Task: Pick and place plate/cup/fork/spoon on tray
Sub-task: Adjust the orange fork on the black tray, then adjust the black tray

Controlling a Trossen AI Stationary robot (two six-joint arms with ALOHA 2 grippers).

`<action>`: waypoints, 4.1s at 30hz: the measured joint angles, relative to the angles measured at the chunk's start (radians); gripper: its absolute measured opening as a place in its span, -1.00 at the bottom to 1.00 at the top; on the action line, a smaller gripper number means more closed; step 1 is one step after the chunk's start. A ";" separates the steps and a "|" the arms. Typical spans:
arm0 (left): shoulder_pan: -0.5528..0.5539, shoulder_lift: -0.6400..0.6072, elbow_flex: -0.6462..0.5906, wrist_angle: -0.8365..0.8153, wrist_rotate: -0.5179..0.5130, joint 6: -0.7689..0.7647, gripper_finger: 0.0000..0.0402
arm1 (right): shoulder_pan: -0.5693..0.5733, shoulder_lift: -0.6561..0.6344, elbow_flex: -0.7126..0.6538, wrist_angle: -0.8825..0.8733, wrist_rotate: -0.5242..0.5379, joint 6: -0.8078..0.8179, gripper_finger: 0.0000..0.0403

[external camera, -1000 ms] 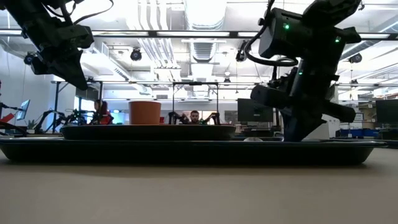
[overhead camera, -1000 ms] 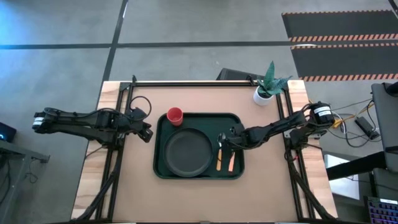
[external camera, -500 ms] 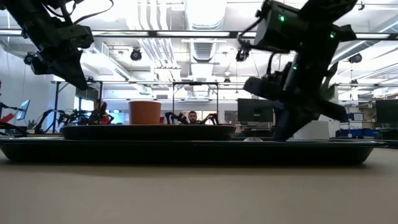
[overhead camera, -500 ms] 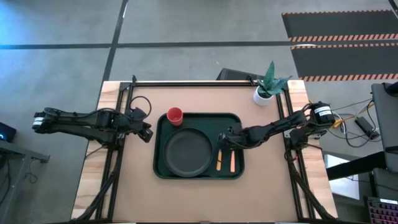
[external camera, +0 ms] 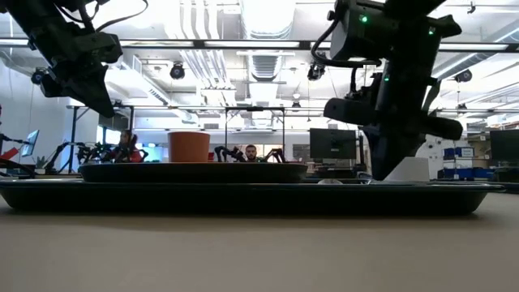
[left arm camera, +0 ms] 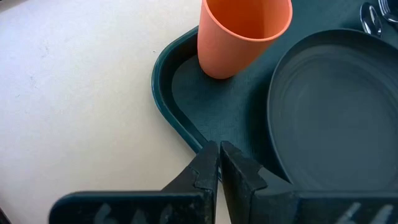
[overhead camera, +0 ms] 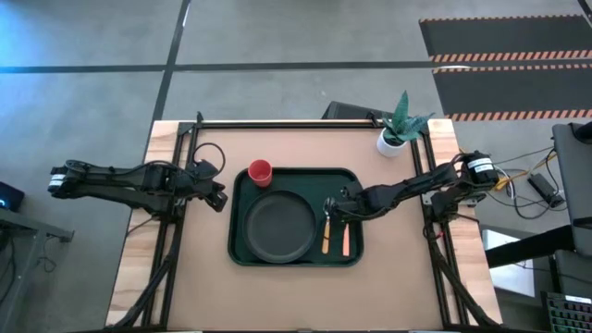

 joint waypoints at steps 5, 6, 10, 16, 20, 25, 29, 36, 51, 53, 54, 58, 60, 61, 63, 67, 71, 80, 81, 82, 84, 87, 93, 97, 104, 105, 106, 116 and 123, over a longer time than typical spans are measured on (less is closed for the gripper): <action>0.000 0.000 0.000 0.000 0.000 0.000 -1.00 | 0.000 0.021 -0.004 0.002 -0.001 0.015 -0.96; 0.000 0.000 0.000 0.000 0.000 0.000 -1.00 | 0.000 0.030 -0.004 0.004 0.000 0.015 -0.96; 0.000 0.000 0.000 0.000 0.000 0.000 -1.00 | 0.000 0.066 -0.004 0.017 0.001 -0.019 -0.96; 0.000 0.000 0.000 0.000 0.000 0.000 -1.00 | 0.000 0.112 -0.002 0.105 0.025 -0.037 -0.96; 0.000 0.000 -0.003 0.000 0.000 0.000 -1.00 | 0.000 0.120 -0.001 0.174 0.037 -0.039 -0.96; 0.000 0.000 -0.011 0.000 0.000 0.000 -1.00 | 0.000 0.120 -0.002 0.170 0.043 -0.060 -0.96; 0.000 0.000 -0.012 0.000 0.013 0.000 -1.00 | 0.000 0.120 -0.002 0.162 0.040 -0.064 -0.96; 0.000 0.000 -0.014 0.000 0.022 0.000 -1.00 | 0.000 0.120 -0.002 0.147 0.031 -0.090 -0.96; 0.000 0.000 -0.035 0.000 0.026 -0.006 -1.00 | 0.000 0.117 -0.003 0.088 0.030 -0.064 -0.96; 0.000 0.000 -0.035 0.000 0.026 -0.006 -1.00 | 0.000 0.117 0.003 0.086 0.030 -0.077 -0.96; 0.000 0.000 -0.035 0.001 0.027 -0.005 -1.00 | 0.000 0.117 0.008 0.086 0.030 -0.086 -0.96; 0.000 0.000 -0.034 0.000 0.026 -0.004 -1.00 | 0.000 0.111 0.034 0.057 0.024 -0.124 -0.96; 0.000 -0.002 -0.031 0.001 0.026 0.002 -1.00 | -0.001 0.109 0.050 0.027 0.017 -0.131 -0.96; 0.000 -0.003 -0.030 0.001 0.026 0.002 -1.00 | -0.001 0.107 0.058 0.007 0.018 -0.132 -0.96; 0.000 -0.007 -0.029 0.001 0.027 0.003 -1.00 | 0.000 0.104 0.075 -0.034 0.020 -0.132 -0.96; 0.000 -0.022 -0.029 0.001 0.027 0.003 -1.00 | 0.006 0.100 0.114 -0.095 0.027 -0.145 -0.96; 0.000 -0.045 -0.023 0.001 0.027 0.013 -1.00 | 0.006 0.090 0.163 -0.131 0.046 -0.185 -0.96; 0.000 -0.093 0.076 -0.001 0.027 0.209 -1.00 | 0.008 0.079 0.347 -0.189 0.155 -0.389 -0.96; 0.000 -0.098 0.092 -0.002 0.026 0.232 -1.00 | 0.009 0.079 0.375 -0.189 0.166 -0.426 -0.96; 0.000 -0.103 0.109 -0.001 0.026 0.256 -1.00 | 0.009 0.079 0.403 -0.188 0.178 -0.469 -0.96; 0.000 -0.114 0.142 0.000 0.026 0.281 -1.00 | 0.011 0.079 0.462 -0.185 0.203 -0.549 -0.96; 0.000 -0.131 0.187 0.001 0.026 0.263 -1.00 | 0.013 0.079 0.550 -0.186 0.220 -0.636 -0.96; 0.000 -0.169 0.201 0.027 0.048 0.124 -1.00 | 0.020 0.079 0.729 -0.186 0.220 -0.839 -0.96; 0.000 -0.198 0.183 -0.008 0.103 0.190 -1.00 | 0.020 0.078 0.851 -0.187 0.216 -0.958 -0.96; 0.000 -0.259 0.180 -0.081 0.119 0.101 -1.00 | 0.029 0.076 1.089 -0.294 0.166 -0.935 -0.96; 0.000 -0.268 0.180 -0.074 0.119 0.102 -1.00 | 0.029 0.073 1.122 -0.324 0.129 -0.964 -0.96; 0.000 -0.276 0.180 -0.067 0.119 0.126 -1.00 | 0.030 0.071 1.153 -0.347 0.089 -1.007 -0.96; 0.000 -0.352 0.169 0.237 0.225 0.648 -1.00 | 0.039 0.019 1.299 -0.538 -0.249 -1.274 -0.96; -0.001 -0.414 0.138 0.205 0.330 0.675 -1.00 | 0.039 -0.108 1.282 -0.688 -0.110 -1.176 -0.96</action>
